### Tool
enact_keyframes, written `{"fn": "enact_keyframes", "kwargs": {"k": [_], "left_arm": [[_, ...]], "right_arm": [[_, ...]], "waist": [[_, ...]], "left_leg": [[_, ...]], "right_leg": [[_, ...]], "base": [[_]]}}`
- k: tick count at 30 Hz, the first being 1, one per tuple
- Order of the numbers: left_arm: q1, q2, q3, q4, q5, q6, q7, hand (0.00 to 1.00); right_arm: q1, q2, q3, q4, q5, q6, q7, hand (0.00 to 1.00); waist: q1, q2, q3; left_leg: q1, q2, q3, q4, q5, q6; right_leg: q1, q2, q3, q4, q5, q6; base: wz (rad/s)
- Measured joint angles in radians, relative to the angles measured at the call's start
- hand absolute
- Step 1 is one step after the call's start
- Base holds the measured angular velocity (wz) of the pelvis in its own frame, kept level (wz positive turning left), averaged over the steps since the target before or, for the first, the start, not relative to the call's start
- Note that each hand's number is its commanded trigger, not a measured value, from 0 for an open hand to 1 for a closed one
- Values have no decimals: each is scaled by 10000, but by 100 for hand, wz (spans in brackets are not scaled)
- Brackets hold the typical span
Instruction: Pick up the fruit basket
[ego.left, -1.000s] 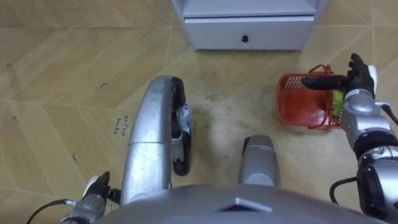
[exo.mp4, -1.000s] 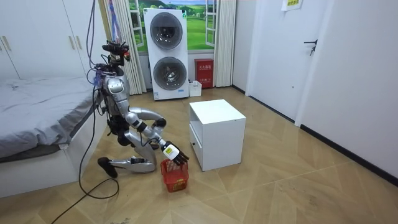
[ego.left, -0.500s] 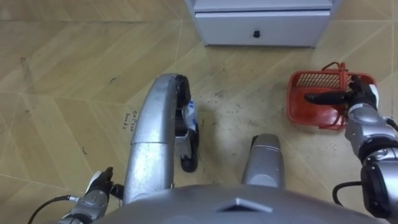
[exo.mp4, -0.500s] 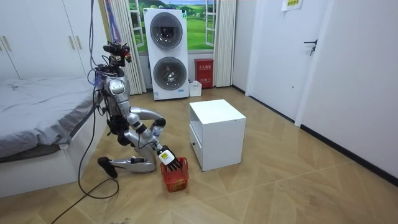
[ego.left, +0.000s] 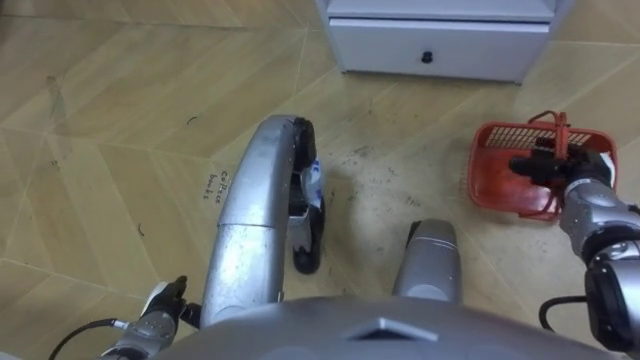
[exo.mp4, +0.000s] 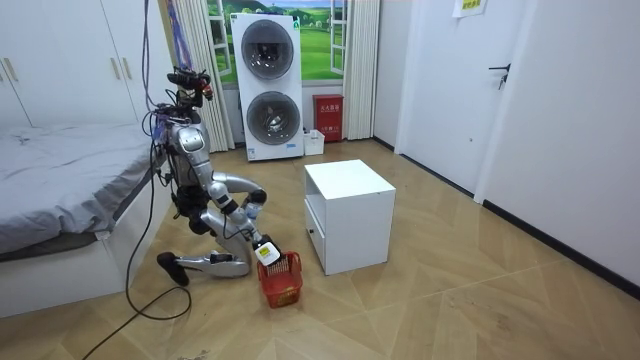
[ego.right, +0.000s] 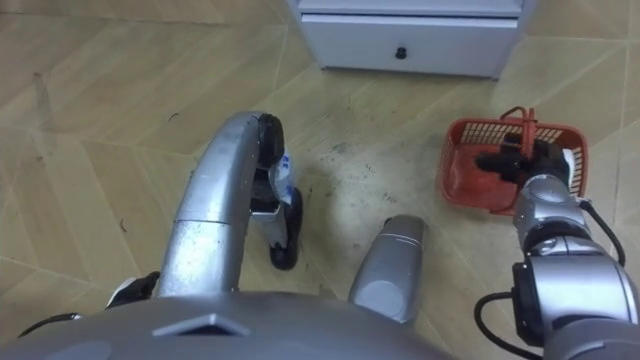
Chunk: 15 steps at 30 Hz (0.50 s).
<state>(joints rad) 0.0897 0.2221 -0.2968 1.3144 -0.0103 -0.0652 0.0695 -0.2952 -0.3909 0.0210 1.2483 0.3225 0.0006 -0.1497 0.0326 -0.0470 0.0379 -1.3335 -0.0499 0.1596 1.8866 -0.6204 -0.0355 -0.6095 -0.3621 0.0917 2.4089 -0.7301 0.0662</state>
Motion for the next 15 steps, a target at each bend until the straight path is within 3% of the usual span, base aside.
{"fn": "enact_keyframes", "kwargs": {"k": [15], "left_arm": [[2, -1, -17, -17, -7, 0, -21, 0]], "right_arm": [[0, 11, 168, 233, 126, 39, 7, 100]], "waist": [[10, 6, 2]], "left_leg": [[-11, -4, -25, 2, 8, -16]], "right_leg": [[9, 22, -32, 2, 0, 0]], "base": [[0]]}}
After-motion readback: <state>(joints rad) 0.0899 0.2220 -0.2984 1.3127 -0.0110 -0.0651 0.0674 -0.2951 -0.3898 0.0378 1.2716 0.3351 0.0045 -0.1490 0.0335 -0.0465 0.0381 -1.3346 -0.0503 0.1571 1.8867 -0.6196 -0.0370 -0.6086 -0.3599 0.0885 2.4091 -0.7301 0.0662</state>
